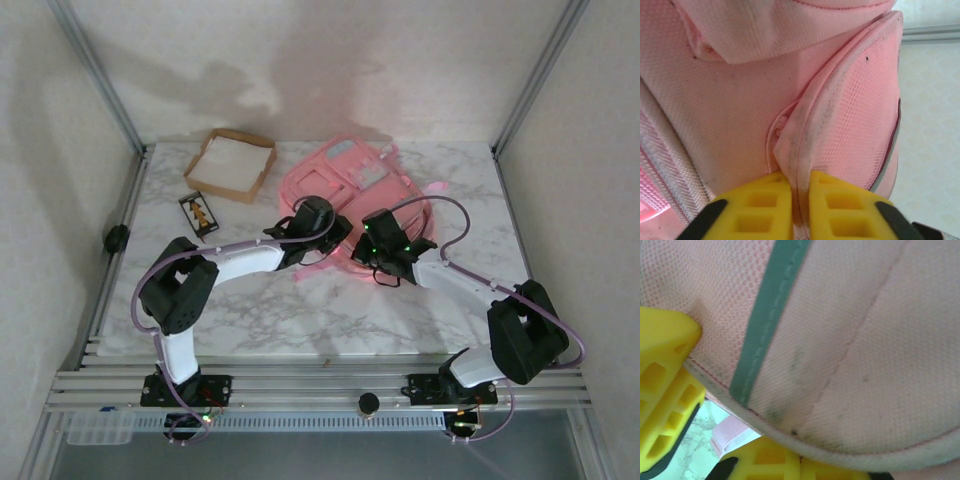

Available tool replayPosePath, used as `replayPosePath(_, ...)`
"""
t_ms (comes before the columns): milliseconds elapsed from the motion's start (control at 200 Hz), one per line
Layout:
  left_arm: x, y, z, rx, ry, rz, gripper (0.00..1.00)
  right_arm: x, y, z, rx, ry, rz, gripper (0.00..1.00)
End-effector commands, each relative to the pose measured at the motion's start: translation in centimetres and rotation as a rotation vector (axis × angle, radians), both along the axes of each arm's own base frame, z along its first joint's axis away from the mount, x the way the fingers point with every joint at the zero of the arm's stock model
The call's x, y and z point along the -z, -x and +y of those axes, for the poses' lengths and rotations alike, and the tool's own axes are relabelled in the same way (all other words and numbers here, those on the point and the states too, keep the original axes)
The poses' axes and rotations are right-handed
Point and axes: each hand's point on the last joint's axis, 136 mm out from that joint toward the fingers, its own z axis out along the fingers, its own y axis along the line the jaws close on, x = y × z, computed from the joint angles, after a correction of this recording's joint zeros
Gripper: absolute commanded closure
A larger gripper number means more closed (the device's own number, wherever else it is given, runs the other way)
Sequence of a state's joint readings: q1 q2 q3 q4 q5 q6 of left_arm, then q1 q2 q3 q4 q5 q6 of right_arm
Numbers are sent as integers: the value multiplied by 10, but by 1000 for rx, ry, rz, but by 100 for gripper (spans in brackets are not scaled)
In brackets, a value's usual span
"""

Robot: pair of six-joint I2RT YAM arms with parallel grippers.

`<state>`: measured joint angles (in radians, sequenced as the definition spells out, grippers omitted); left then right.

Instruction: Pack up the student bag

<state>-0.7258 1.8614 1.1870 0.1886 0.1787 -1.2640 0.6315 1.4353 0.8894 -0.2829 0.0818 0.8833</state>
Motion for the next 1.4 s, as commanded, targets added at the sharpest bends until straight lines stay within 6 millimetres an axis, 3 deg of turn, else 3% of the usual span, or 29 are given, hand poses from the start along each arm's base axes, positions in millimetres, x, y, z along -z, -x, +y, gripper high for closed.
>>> replayPosePath(0, 0, -21, 22, -104, -70, -31, 100, 6, 8, -18, -1, 69, 31, 100)
replayPosePath(270, 7, -34, 70, -172, -201, -45, 100, 7, 14, -63, 27, 137, 61, 100)
replayPosePath(466, 9, -44, 113, -195, -305, -43, 100, 2, 3, -102, 61, 163, 56, 100)
replayPosePath(641, 3, -61, 149, -193, -403, -68, 100, -8, -14, -114, 17, 184, 33, 100)
replayPosePath(786, -7, -78, 186, -201, -519, -74, 100, -12, -18, -104, -73, 192, 31, 100)
replayPosePath(886, -11, -90, 204, -202, -558, -81, 100, -19, -12, -83, -183, 166, 6, 100)
replayPosePath(986, -13, -101, 203, -158, -514, -81, 100, -25, 2, -45, -303, 117, -3, 100)
replayPosePath(1117, -20, -108, 187, -111, -455, -104, 100, -18, 13, -3, -376, 44, 13, 100)
replayPosePath(1207, -23, -101, 176, -88, -380, -109, 87, -11, 9, -2, -374, 70, 22, 100)
replayPosePath(1287, -29, -90, 169, -78, -309, -122, 65, -17, 1, -1, -372, 89, -15, 100)
replayPosePath(1397, -30, -69, 169, -89, -247, -112, 56, -33, 1, 34, -462, 38, -75, 79)
